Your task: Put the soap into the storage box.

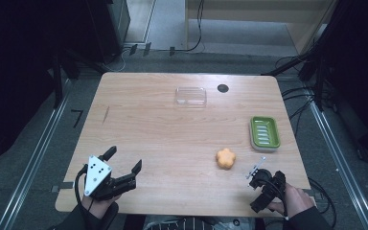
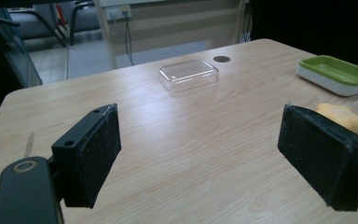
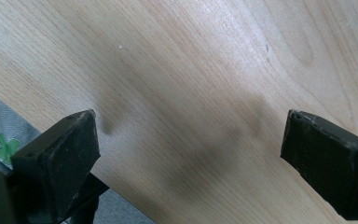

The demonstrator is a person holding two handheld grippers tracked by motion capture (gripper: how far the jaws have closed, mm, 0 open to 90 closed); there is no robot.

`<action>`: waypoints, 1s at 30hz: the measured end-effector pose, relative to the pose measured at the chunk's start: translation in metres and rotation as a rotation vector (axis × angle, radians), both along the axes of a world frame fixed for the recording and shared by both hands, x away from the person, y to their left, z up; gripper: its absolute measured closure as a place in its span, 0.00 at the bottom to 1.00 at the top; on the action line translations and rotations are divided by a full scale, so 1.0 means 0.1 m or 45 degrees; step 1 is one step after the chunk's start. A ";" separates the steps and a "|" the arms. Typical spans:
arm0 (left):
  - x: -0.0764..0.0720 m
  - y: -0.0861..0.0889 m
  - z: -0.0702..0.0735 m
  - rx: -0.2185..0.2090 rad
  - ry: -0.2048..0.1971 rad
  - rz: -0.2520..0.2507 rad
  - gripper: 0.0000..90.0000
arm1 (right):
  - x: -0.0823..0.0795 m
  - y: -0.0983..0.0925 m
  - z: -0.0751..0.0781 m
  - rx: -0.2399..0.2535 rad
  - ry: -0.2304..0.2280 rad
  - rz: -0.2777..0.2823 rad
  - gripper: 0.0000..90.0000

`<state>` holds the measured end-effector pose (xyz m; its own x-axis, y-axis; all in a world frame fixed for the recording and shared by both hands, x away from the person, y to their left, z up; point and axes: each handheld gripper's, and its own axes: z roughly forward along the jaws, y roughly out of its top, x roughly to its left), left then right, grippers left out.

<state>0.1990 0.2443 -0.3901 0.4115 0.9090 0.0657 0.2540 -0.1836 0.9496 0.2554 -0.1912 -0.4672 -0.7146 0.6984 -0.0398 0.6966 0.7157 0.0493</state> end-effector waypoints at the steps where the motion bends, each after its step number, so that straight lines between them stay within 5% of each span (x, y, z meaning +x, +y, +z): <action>1: 0.00 0.00 0.00 0.000 0.000 0.000 0.15 | 0.00 0.00 0.00 0.000 0.000 0.000 0.05; 19: 0.00 -0.02 0.00 0.015 0.005 -0.006 0.15 | 0.16 0.08 0.10 -0.010 -0.125 0.067 0.04; 30: 0.01 -0.03 0.00 0.019 0.009 -0.007 0.15 | 0.34 0.15 0.10 -0.008 -0.109 0.112 0.04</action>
